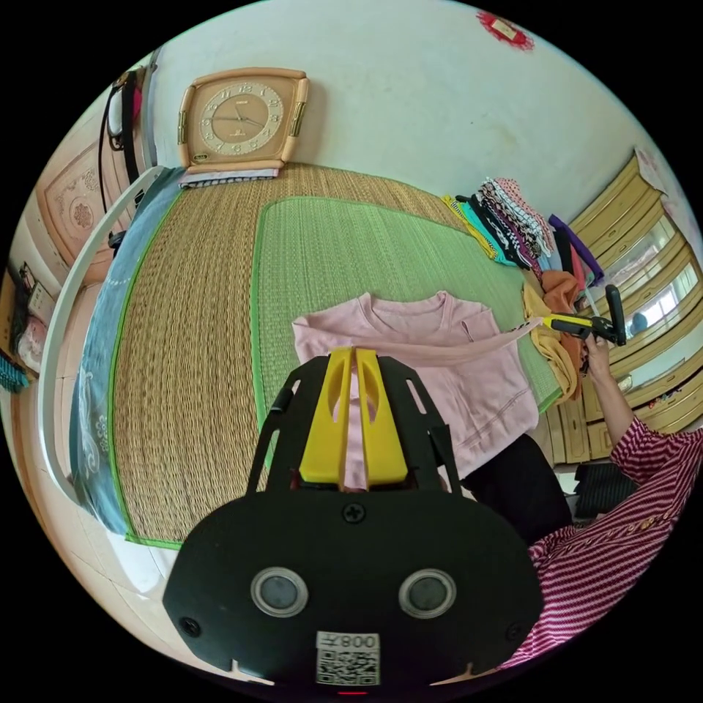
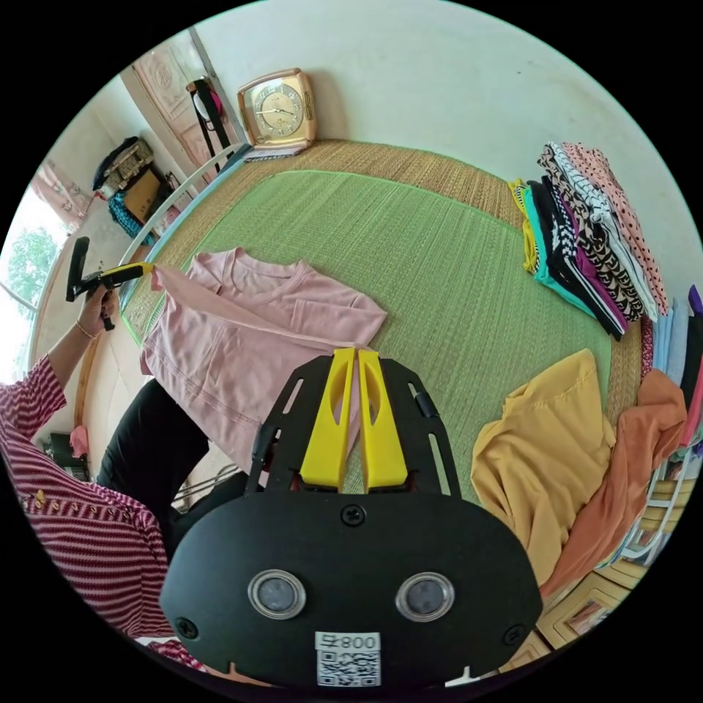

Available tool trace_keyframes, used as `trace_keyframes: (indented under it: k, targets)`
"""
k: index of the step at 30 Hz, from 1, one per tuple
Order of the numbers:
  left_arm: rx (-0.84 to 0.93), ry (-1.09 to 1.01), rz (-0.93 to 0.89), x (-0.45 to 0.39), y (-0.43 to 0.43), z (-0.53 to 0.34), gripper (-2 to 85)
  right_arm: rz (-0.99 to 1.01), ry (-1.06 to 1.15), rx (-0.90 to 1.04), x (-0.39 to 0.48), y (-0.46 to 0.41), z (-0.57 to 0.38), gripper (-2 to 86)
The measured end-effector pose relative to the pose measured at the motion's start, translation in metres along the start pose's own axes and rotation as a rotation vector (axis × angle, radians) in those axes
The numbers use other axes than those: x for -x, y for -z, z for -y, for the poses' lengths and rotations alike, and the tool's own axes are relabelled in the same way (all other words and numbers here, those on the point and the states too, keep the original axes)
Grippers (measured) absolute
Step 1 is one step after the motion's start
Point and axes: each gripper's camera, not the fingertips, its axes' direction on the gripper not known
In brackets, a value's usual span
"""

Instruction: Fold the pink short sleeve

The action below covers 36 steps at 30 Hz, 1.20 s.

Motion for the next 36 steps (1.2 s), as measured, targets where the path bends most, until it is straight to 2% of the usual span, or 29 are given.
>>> trace_keyframes:
  k: [8,17,22,25,27,30,34,36]
  targets:
    - [0.042,0.040,0.003,0.012,-0.017,0.041,0.8,0.063,-0.081,0.049,-0.066,-0.027,0.055,0.3]
    - [0.108,0.119,0.039,0.031,-0.038,0.064,1.5,0.153,-0.181,0.129,-0.130,-0.067,0.070,0.4]
    - [0.081,0.011,-0.066,0.006,-0.029,0.052,5.4,0.177,-0.197,0.135,-0.151,-0.073,0.065,0.4]
    - [0.155,-0.146,0.053,-0.030,-0.037,0.042,7.2,0.198,-0.209,0.135,-0.162,-0.075,0.062,0.4]
    - [0.220,-0.233,0.206,-0.048,-0.048,0.039,7.0,0.204,-0.214,0.138,-0.169,-0.074,0.061,0.4]
    - [0.269,-0.273,0.336,-0.055,-0.056,0.041,3.7,0.206,-0.218,0.145,-0.179,-0.071,0.058,0.3]
    - [0.243,-0.223,0.341,-0.045,-0.045,0.048,1.6,0.221,-0.228,0.137,-0.196,-0.065,0.055,0.3]
    - [0.187,-0.132,0.294,-0.028,-0.030,0.051,1.3,0.225,-0.234,0.138,-0.203,-0.063,0.054,0.3]
